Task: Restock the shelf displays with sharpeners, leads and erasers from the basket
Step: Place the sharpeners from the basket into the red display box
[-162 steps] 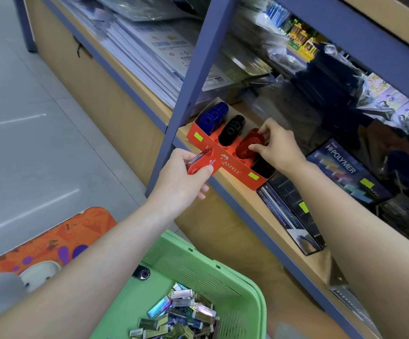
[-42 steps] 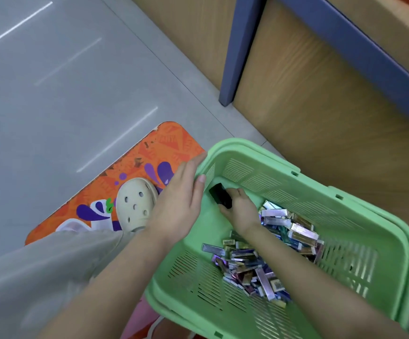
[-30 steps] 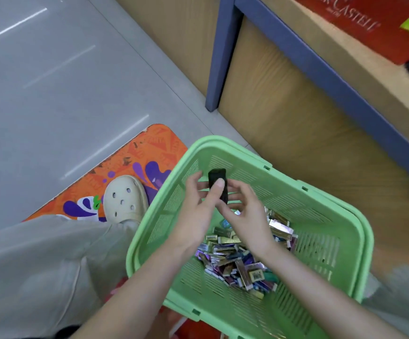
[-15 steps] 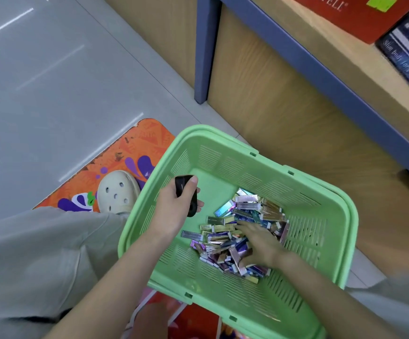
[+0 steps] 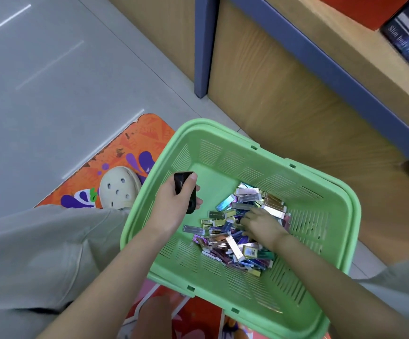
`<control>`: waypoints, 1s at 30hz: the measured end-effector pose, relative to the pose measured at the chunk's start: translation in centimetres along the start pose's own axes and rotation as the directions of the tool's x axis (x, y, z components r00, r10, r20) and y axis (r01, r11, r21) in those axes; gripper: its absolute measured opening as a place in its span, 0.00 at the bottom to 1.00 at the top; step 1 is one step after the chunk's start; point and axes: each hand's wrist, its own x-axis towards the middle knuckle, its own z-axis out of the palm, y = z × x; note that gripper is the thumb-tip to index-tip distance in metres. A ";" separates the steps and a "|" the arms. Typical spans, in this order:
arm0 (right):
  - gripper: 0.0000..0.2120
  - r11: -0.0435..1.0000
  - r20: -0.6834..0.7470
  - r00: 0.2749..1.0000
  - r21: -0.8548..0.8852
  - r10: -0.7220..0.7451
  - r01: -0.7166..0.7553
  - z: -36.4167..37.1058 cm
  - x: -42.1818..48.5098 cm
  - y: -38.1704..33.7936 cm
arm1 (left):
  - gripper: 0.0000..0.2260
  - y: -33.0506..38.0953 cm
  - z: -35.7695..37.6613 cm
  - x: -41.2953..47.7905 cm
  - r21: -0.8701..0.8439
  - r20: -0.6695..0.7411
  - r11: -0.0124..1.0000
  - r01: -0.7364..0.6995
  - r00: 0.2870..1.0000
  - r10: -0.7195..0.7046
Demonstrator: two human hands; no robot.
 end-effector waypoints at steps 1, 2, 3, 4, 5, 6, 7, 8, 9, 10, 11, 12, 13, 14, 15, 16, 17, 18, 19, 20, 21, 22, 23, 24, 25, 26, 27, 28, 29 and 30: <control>0.14 1.000 -0.001 1.000 0.030 -0.001 0.001 -0.1 -0.2 -0.1 | 0.05 0.0 0.0 0.0 0.003 -0.007 1.000 0.002 1.000 -0.002; 0.13 0.996 -0.005 1.000 0.088 0.010 -0.009 -0.3 -0.5 -0.2 | 0.05 -0.1 0.0 0.0 0.007 -0.015 1.000 0.004 1.000 -0.004; 0.12 0.984 -0.014 0.999 0.176 0.041 -0.038 -0.6 -0.9 -0.4 | 0.05 -0.1 0.0 0.0 0.014 -0.022 1.000 0.004 1.000 -0.004; 0.11 0.955 -0.033 0.995 0.286 0.097 -0.084 -1.0 -1.2 -0.6 | 0.06 -0.1 0.0 0.0 0.028 -0.030 1.000 0.001 1.000 0.000; 0.10 0.908 -0.063 0.984 0.399 0.167 -0.129 -1.5 -1.5 -0.7 | 0.06 -0.1 0.0 -0.1 0.049 -0.038 0.999 -0.002 0.999 0.004; 0.10 0.847 -0.080 0.968 0.505 0.239 -0.167 -2.0 -1.8 -0.9 | 0.06 -0.1 0.0 -0.1 0.070 -0.044 0.998 -0.002 0.999 0.005; 0.09 0.782 -0.092 0.951 0.595 0.294 -0.184 -2.7 -2.1 -1.2 | 0.06 -0.1 0.1 -0.3 0.082 -0.048 0.997 0.003 0.999 0.001; 0.08 0.724 -0.105 0.939 0.667 0.327 -0.178 -3.6 -2.4 -1.5 | 0.06 0.0 0.2 -0.4 0.081 -0.053 0.997 0.009 0.999 -0.005; 0.07 0.670 -0.122 0.931 0.726 0.344 -0.152 -4.6 -2.7 -1.9 | 0.06 0.0 0.3 -0.6 0.070 -0.054 0.997 0.013 0.998 -0.009; 0.05 0.619 -0.146 0.925 0.778 0.350 -0.111 -5.7 -3.1 -2.3 | 0.06 0.2 0.5 -0.7 0.056 -0.052 0.998 0.013 0.999 -0.010; 0.04 0.568 -0.179 0.919 0.821 0.352 -0.058 -6.8 -3.6 -2.8 | 0.07 0.3 0.8 -1.0 0.043 -0.049 0.999 0.009 0.999 -0.007; 0.02 0.517 -0.210 0.911 0.856 0.354 -0.003 -7.9 -4.1 -3.3 | 0.07 0.6 1.1 -1.2 0.033 -0.045 0.999 0.005 0.999 -0.003; 0.02 0.473 -0.240 0.904 0.879 0.353 0.049 -9.0 -4.8 -3.7 | 0.07 0.9 1.4 -1.5 0.023 -0.041 1.000 0.000 0.999 0.001; 0.03 0.443 -0.270 0.897 0.892 0.349 0.096 -10.0 -5.4 -4.2 | 0.07 1.4 1.7 -1.9 0.010 -0.036 1.000 -0.006 0.999 0.006; 0.04 0.423 -0.300 0.892 0.895 0.339 0.140 -11.1 -6.1 -4.5 | 0.07 1.9 2.0 -2.2 -0.006 -0.028 1.000 -0.015 1.000 0.015; 0.04 0.410 -0.324 0.889 0.895 0.325 0.177 -12.0 -6.8 -4.8 | 0.07 2.5 2.3 -2.6 -0.022 -0.017 0.999 -0.030 0.999 0.030; 0.04 0.402 -0.346 0.886 0.892 0.307 0.209 -13.0 -7.6 -5.1 | 0.07 3.2 2.5 -3.0 -0.033 -0.003 0.998 -0.051 0.999 0.051; 0.04 0.398 -0.371 0.881 0.885 0.292 0.241 -13.9 -8.3 -5.4 | 0.07 3.8 2.7 -3.4 -0.043 0.010 0.997 -0.070 0.997 0.071; 0.03 0.391 -0.400 0.871 0.878 0.286 0.275 -14.8 -9.1 -5.6 | 0.07 4.4 2.9 -3.8 -0.056 0.018 0.995 -0.087 0.996 0.088; 0.03 0.377 -0.426 0.855 0.874 0.295 0.306 -15.5 -9.9 -5.8 | 0.07 5.0 3.0 -4.3 -0.076 0.023 0.992 -0.102 0.994 0.104; 0.03 0.362 -0.443 0.837 0.874 0.320 0.324 -16.1 -10.7 -5.9 | 0.08 5.5 3.2 -4.7 -0.105 0.023 0.988 -0.116 0.993 0.119; 0.04 0.353 -0.457 0.813 0.874 0.360 0.335 -16.7 -11.4 -5.9 | 0.08 6.0 3.3 -5.2 -0.143 0.018 0.981 -0.129 0.991 0.133; 0.05 0.354 -0.468 0.786 0.872 0.404 0.337 -17.3 -12.3 -5.9 | 0.08 6.5 3.3 -5.7 -0.191 0.006 0.972 -0.136 0.990 0.140; 0.07 0.358 -0.477 0.758 0.870 0.445 0.338 -17.8 -13.1 -5.8 | 0.08 7.1 3.4 -6.1 -0.242 -0.009 0.960 -0.139 0.990 0.141; 0.07 0.355 -0.486 0.730 0.869 0.480 0.345 -18.3 -13.9 -5.7 | 0.08 7.7 3.4 -6.6 -0.286 -0.022 0.947 -0.144 0.989 0.144; 0.07 0.348 -0.497 0.705 0.865 0.506 0.361 -18.9 -14.7 -5.6 | 0.08 8.3 3.4 -7.0 -0.313 -0.029 0.937 -0.155 0.988 0.153; 0.06 0.357 -0.515 0.681 0.856 0.521 0.374 -19.4 -15.5 -5.6 | 0.08 8.9 3.3 -7.4 -0.312 -0.027 0.935 -0.171 0.985 0.171; 0.05 0.400 -0.542 0.658 0.837 0.523 0.373 -19.9 -16.3 -5.5 | 0.08 9.4 3.2 -7.9 -0.284 -0.015 0.939 -0.196 0.980 0.200; 0.04 0.469 -0.574 0.643 0.810 0.507 0.353 -20.3 -17.1 -5.6 | 0.08 10.0 3.0 -8.3 -0.229 0.011 0.946 -0.230 0.971 0.239; 0.03 0.542 -0.603 0.640 0.774 0.475 0.327 -20.7 -17.8 -5.8 | 0.08 10.6 2.9 -8.8 -0.156 0.056 0.949 -0.273 0.957 0.285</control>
